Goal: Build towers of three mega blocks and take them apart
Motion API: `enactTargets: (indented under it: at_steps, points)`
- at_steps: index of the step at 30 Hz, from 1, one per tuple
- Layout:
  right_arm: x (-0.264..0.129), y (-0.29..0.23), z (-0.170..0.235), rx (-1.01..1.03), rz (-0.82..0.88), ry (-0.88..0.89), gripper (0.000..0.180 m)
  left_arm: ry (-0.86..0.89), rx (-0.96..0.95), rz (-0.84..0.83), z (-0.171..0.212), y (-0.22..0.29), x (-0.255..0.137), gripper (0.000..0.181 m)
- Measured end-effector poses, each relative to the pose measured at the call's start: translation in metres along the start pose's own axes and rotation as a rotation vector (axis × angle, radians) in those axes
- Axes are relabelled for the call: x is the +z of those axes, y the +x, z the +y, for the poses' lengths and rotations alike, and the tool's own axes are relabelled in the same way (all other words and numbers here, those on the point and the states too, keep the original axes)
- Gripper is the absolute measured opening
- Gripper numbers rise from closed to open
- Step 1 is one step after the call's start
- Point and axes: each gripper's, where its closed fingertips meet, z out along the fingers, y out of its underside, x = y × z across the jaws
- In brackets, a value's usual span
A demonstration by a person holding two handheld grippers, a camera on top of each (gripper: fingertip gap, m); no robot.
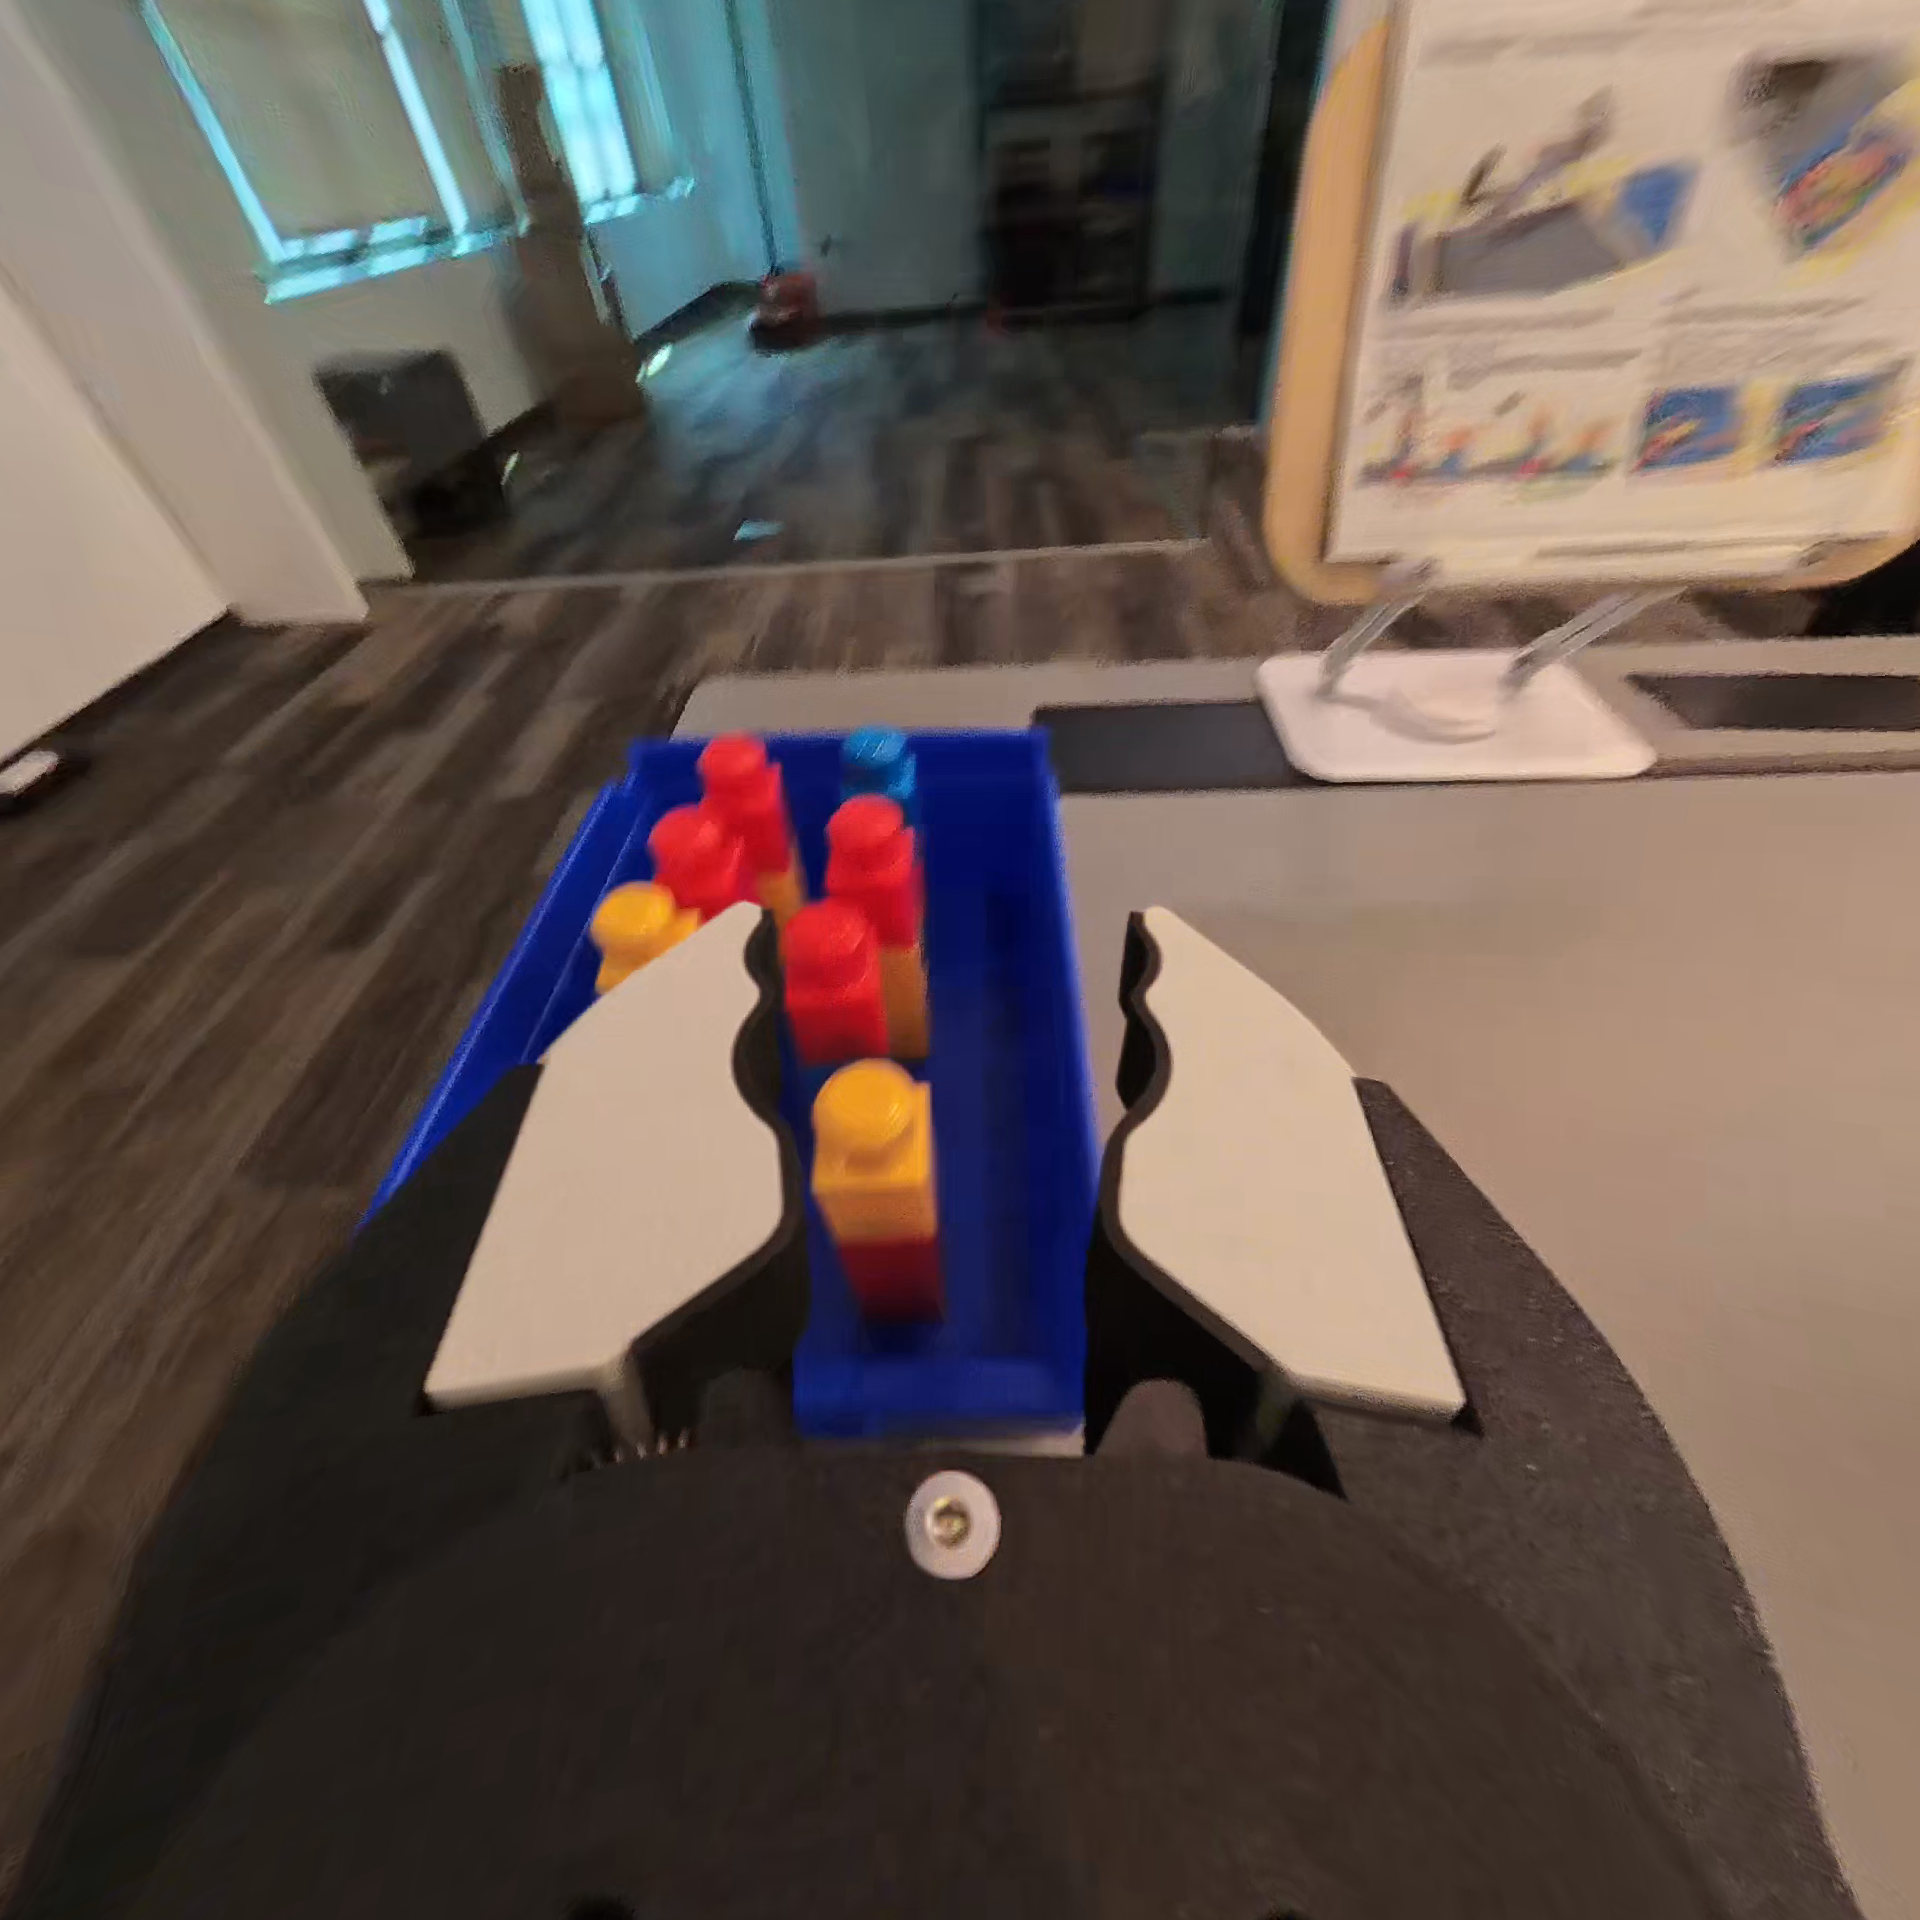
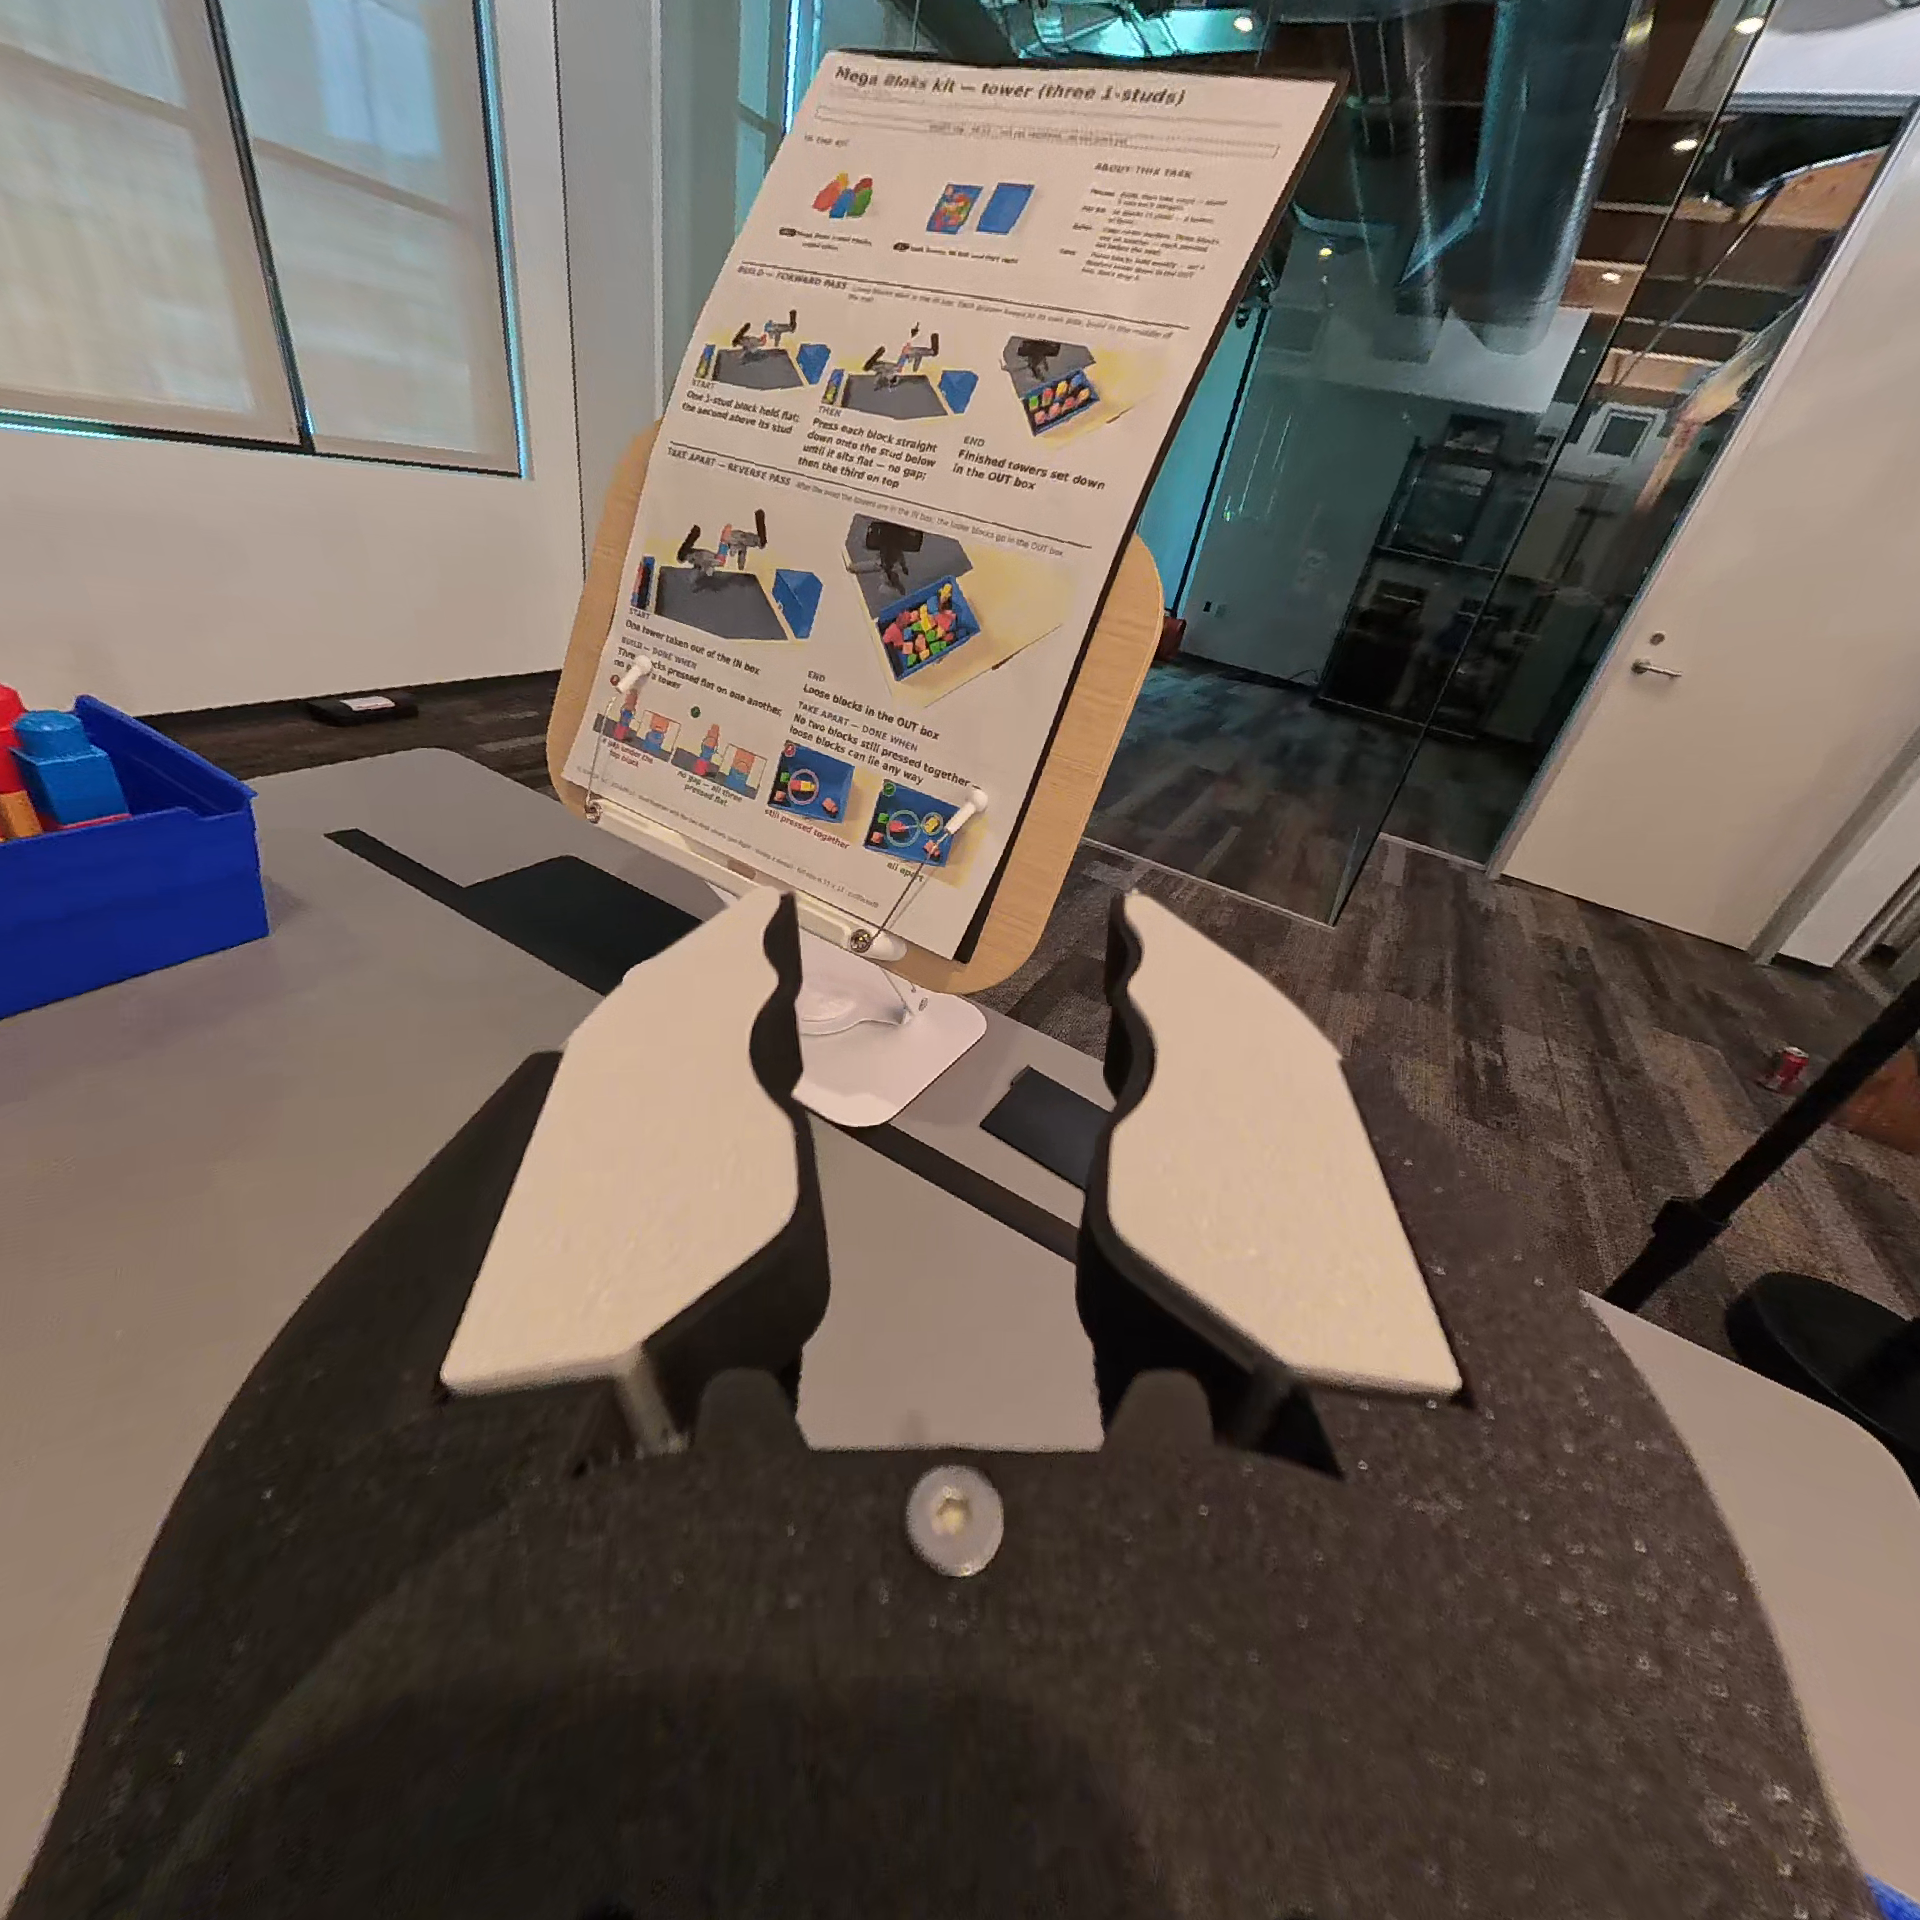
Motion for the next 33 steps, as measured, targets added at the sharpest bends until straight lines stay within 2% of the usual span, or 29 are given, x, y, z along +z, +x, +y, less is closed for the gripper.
enactTargets:
  at_steps: [2, 5, 9, 20, 21, 24, 29, 31, 33]
  points:
    - [0.000, 0.000, 0.002, -0.002, -0.005, -0.014, 0.055, -0.078, -0.019, -0.041, 0.033, -0.017, 0.008, 0.075]
    - [-0.001, 0.001, 0.007, -0.003, -0.005, -0.039, 0.057, -0.190, -0.020, -0.082, 0.074, -0.031, 0.022, 0.084]
    - [-0.004, 0.005, 0.009, 0.005, 0.000, -0.046, 0.057, -0.217, -0.089, -0.020, 0.097, -0.021, 0.033, 0.083]
    - [-0.006, 0.013, 0.022, 0.037, -0.006, -0.085, 0.056, -0.444, -0.033, -0.103, 0.147, -0.032, 0.062, 0.073]
    - [-0.005, 0.014, 0.024, 0.036, -0.004, -0.092, 0.056, -0.460, -0.035, -0.096, 0.150, -0.031, 0.064, 0.072]
    - [-0.005, 0.015, 0.027, 0.023, 0.002, -0.110, 0.055, -0.463, -0.075, -0.052, 0.150, -0.027, 0.066, 0.041]
    - [-0.006, 0.015, 0.029, 0.007, -0.004, -0.125, 0.055, -0.491, -0.027, -0.036, 0.149, -0.033, 0.063, 0.041]
    - [-0.007, 0.016, 0.027, 0.001, 0.000, -0.122, 0.055, -0.440, -0.026, -0.054, 0.134, -0.038, 0.053, 0.041]
    - [-0.009, 0.016, 0.024, 0.001, 0.001, -0.111, 0.055, -0.331, -0.049, -0.047, 0.100, -0.037, 0.037, 0.041]
